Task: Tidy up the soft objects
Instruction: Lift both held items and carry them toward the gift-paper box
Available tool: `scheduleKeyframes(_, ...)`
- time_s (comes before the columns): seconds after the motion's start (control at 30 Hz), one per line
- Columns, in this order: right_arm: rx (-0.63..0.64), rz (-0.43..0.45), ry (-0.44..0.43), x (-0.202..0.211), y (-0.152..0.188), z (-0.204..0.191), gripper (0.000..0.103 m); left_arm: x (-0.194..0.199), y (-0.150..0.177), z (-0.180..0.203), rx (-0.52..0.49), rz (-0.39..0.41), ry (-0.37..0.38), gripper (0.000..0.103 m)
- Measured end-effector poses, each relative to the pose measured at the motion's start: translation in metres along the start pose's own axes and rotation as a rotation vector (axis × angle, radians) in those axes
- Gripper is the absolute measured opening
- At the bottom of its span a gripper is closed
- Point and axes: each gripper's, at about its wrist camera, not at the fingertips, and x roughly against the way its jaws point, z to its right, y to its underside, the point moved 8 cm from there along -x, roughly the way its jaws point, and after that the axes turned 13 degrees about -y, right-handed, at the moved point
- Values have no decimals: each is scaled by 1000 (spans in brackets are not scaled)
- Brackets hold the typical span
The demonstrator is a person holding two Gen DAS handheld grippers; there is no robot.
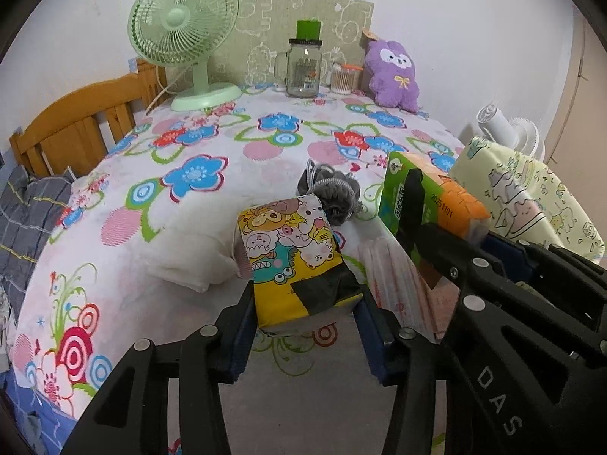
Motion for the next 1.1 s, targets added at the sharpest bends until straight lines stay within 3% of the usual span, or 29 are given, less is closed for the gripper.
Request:
scheduleKeyframes(0.73,31,121,40,72,-31,-15,23,77,-30,-3,-37,154,-1,50)
scheduleKeyframes(1.1,46,152,30,95,-42,-16,23,99,-40,4,-44,195,4,50)
